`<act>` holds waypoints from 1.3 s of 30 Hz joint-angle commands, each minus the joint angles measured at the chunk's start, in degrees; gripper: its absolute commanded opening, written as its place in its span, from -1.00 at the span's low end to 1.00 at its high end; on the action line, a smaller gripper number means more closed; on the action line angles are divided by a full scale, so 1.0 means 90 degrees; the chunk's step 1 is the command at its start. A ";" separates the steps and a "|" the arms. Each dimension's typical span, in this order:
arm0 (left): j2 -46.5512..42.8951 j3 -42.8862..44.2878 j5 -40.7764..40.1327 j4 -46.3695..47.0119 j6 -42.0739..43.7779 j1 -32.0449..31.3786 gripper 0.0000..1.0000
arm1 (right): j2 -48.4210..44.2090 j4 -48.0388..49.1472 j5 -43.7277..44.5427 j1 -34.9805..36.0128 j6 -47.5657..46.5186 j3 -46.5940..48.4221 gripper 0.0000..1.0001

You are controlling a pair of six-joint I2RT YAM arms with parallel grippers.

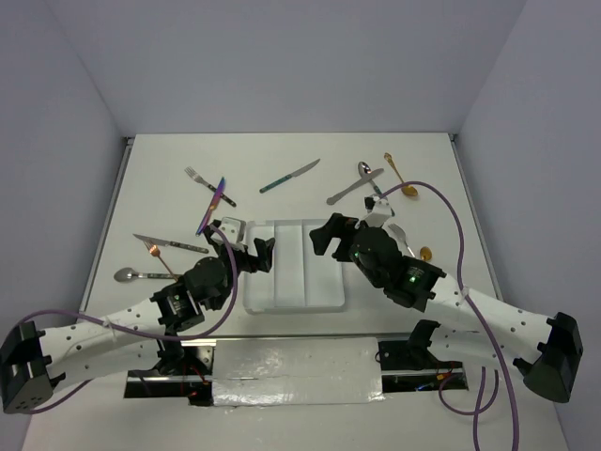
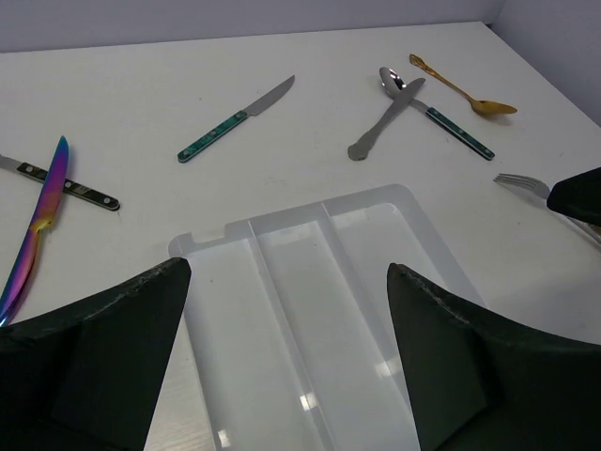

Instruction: Sort the eating utensils into containers

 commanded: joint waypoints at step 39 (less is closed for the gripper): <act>-0.0010 0.0022 -0.0233 0.0138 -0.0301 -0.0013 0.92 | 0.3456 -0.2096 0.1676 -0.3048 -0.4838 0.1169 0.14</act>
